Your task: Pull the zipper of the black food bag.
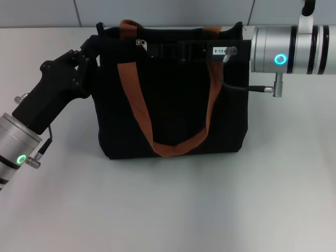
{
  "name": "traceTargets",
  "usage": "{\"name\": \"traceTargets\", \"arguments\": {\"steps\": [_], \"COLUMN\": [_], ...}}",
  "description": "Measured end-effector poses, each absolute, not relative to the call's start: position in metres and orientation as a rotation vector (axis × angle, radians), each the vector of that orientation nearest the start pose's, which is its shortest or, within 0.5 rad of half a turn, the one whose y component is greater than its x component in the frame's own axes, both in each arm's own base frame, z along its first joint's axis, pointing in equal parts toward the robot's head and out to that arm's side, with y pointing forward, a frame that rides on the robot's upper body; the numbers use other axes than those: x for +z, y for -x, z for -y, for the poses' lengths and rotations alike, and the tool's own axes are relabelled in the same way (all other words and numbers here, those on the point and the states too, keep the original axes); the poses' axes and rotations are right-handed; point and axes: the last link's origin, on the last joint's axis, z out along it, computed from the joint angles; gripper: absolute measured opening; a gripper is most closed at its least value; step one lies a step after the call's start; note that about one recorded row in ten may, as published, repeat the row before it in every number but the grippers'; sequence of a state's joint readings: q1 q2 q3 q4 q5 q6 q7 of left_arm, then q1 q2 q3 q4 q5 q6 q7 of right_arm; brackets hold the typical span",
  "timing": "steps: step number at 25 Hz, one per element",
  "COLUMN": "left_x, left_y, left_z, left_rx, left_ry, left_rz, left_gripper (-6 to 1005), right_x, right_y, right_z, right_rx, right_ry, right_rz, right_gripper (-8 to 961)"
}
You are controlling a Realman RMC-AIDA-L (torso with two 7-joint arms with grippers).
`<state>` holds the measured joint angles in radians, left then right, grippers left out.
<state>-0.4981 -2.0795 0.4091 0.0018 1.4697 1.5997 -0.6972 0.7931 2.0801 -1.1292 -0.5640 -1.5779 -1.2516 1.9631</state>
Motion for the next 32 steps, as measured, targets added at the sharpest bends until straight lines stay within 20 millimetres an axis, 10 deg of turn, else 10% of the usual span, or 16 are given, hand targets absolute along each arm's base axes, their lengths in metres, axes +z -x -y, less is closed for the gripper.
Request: {"name": "traceTargets", "arguments": {"steps": [32], "left_x": [-0.009], "left_y": [0.282], "left_z": [-0.312], "left_rx": [-1.258], "left_ry": [1.842], "left_rz": [0.594], "left_gripper": [69], "right_x": [-0.033], "right_y": [-0.161], "right_z": [-0.399], "right_rx": [0.859], "right_ry": [2.650], "right_rz": [-1.209], "right_gripper": [-1]}}
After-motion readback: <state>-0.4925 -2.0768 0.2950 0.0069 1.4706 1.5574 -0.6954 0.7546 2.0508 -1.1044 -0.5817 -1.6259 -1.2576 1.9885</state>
